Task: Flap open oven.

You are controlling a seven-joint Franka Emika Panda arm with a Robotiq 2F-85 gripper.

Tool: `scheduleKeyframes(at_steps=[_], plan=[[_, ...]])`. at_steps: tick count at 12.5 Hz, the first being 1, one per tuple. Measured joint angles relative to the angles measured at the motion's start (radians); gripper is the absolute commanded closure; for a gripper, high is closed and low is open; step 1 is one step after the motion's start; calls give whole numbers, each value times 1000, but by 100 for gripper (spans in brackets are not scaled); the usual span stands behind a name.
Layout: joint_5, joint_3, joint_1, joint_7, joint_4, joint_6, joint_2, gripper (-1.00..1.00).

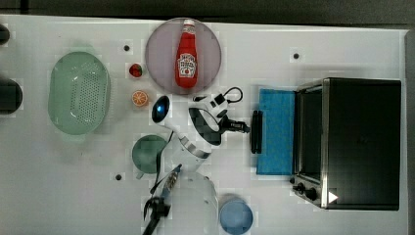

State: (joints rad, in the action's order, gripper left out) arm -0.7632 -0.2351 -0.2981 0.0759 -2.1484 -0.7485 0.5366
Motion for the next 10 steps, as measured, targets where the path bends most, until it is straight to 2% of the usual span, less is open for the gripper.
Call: scheduleKeyframes(at_steps=[5,10], plan=[[376,2,-4,0,10,10,-302,65],[669,-7,1,1,47,105,-550,65]])
